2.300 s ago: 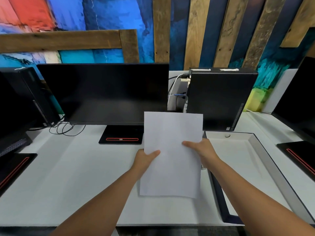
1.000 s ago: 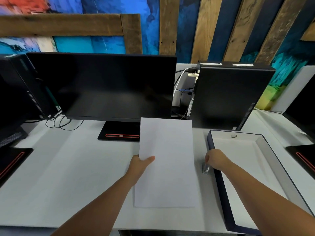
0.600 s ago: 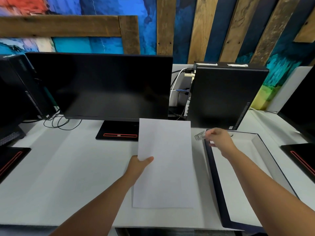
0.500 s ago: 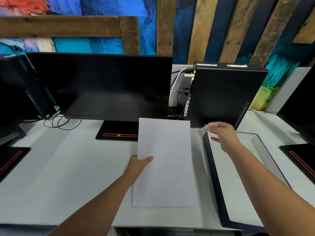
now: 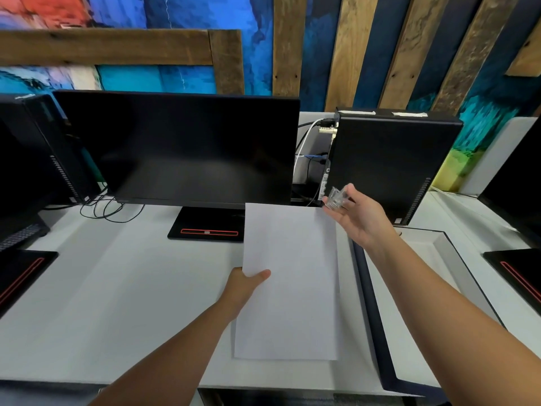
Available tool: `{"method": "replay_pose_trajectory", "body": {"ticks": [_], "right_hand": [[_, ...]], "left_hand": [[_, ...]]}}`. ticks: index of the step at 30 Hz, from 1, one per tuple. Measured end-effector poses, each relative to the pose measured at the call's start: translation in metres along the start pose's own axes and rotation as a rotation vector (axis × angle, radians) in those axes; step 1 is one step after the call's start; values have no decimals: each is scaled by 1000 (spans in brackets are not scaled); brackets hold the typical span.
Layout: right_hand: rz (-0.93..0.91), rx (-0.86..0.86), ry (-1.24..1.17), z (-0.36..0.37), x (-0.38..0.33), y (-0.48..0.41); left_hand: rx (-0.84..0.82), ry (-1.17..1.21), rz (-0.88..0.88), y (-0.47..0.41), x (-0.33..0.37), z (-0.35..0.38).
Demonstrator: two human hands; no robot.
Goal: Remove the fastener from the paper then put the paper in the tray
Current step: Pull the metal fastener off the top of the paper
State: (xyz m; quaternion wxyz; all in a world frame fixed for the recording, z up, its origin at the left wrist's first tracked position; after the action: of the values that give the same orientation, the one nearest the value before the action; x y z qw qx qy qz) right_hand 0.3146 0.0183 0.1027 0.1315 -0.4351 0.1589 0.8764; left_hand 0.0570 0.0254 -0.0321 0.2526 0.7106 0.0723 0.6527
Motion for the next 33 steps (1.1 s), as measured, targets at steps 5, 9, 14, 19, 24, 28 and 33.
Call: {"method": "replay_pose_trajectory", "body": {"ticks": [5, 9, 14, 19, 24, 28, 33], "right_hand": [[-93, -184, 489, 41, 7, -5], [-132, -237, 642, 69, 14, -9], [-44, -360, 630, 97, 25, -13], [53, -488, 662, 112, 29, -16], [77, -536, 822, 110, 35, -24], [51, -575, 915, 113, 38, -22], [48, -612, 978, 116, 44, -22]], "left_hand": [[-12, -1, -23, 4, -4, 2], [-6, -8, -29, 5, -6, 0], [-30, 15, -21, 9, -2, -1], [-39, 18, -17, 13, 0, 0], [-38, 18, -21, 14, 0, 1], [-39, 19, -21, 13, -1, 1], [-37, 11, -21, 12, -3, 3]]}}
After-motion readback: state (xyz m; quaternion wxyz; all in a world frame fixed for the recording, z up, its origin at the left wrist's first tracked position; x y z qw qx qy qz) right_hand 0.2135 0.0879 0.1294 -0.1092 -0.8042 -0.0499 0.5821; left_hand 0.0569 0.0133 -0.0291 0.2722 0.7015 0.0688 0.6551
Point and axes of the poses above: each hand's wrist, its own y-axis away from the middle knuckle, its own z-axis out of the palm, x = y × z, the point moved 9 cm from there along -y, towards the middle knuckle, and after that the axes turned 5 degrees about -z, right-handed, at the moved point
